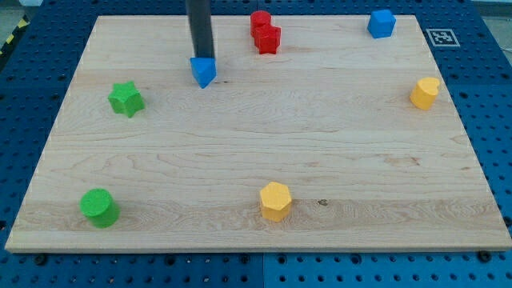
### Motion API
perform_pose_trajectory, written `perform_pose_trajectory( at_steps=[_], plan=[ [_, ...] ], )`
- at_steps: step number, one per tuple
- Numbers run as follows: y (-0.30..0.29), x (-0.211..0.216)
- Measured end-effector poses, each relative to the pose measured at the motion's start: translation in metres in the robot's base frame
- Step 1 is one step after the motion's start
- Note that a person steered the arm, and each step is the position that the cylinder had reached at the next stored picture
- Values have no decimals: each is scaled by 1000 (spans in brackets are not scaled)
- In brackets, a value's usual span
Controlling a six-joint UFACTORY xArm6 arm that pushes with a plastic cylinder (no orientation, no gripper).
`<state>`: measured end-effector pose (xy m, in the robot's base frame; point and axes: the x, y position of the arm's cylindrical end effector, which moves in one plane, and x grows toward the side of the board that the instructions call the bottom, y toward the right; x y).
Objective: Slide the blue triangle to the center
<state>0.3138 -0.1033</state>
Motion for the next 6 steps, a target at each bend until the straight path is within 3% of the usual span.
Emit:
perform_pose_trajectory(
  at_steps=[2,6],
  plan=[
    [-55,3],
    [59,61]
  ],
)
